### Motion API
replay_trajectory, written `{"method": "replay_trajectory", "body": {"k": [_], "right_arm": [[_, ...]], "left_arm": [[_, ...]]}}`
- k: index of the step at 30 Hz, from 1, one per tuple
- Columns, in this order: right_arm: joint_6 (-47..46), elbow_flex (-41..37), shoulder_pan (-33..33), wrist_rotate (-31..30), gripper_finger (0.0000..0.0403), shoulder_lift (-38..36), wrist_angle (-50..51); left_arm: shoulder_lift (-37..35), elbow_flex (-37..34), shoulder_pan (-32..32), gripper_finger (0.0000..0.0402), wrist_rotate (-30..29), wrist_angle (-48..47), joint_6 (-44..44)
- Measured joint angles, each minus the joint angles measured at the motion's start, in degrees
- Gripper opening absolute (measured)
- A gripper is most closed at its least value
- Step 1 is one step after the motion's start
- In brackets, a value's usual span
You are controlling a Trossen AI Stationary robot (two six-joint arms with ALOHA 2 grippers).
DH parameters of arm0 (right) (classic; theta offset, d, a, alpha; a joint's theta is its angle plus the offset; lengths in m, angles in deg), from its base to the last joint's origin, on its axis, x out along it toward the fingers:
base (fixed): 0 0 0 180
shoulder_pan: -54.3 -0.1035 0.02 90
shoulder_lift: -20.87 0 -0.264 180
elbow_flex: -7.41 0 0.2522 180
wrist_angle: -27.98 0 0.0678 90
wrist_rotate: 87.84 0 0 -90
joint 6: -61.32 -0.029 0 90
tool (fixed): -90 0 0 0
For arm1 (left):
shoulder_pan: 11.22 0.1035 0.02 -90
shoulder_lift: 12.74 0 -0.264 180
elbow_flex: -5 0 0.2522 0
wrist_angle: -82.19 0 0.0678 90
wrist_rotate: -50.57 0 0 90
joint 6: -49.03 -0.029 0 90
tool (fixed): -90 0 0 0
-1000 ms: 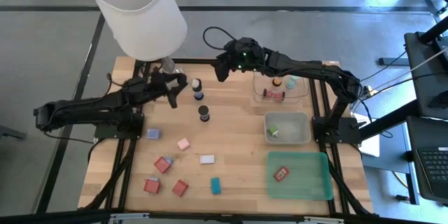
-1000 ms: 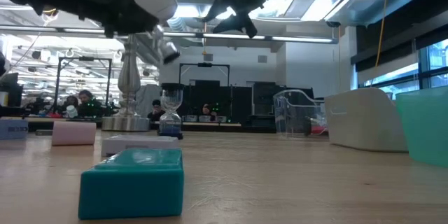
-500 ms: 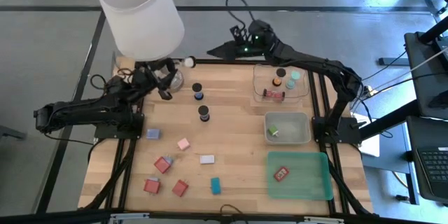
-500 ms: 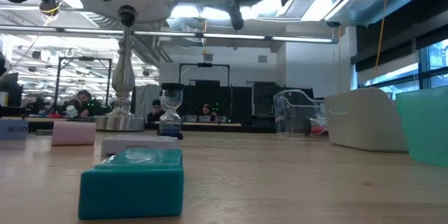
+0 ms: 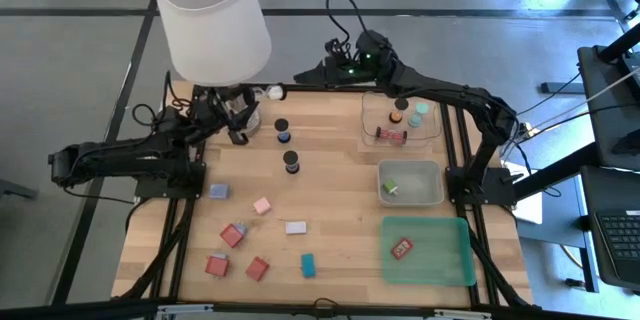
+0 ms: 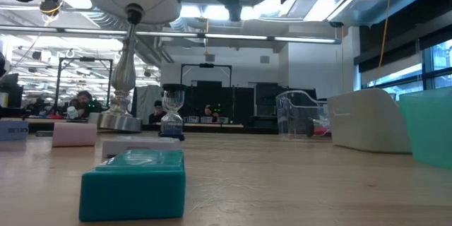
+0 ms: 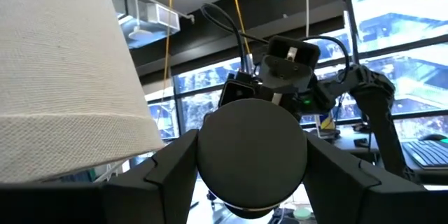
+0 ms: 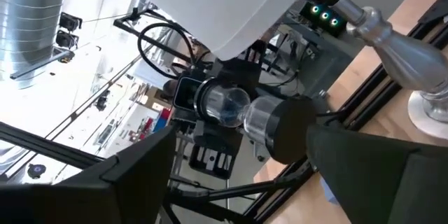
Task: Pick & Place Office items
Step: Put the white hourglass into the transparent bin
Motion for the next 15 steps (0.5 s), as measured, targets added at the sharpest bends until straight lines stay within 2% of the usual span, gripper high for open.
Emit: {"method": "replay_trajectory", "body": {"k": [5,11,15], "right_arm": [[0.4,0.0,0.0,0.0,0.0322,0.0,0.0],[1.5,0.0,0.0,1.2,0.0322,0.0,0.0],[1.7,0.0,0.0,1.3,0.0322,0.0,0.0]], "left_arm": [[-0.6,0.0,0.0,0.0212,-1.0,-2.0,2.2],[-3.8,0.1,-1.3,0.0212,-4.2,-13.3,10.6],[-5.8,0.1,-3.7,0.0212,-8.7,-18.7,15.2]]}}
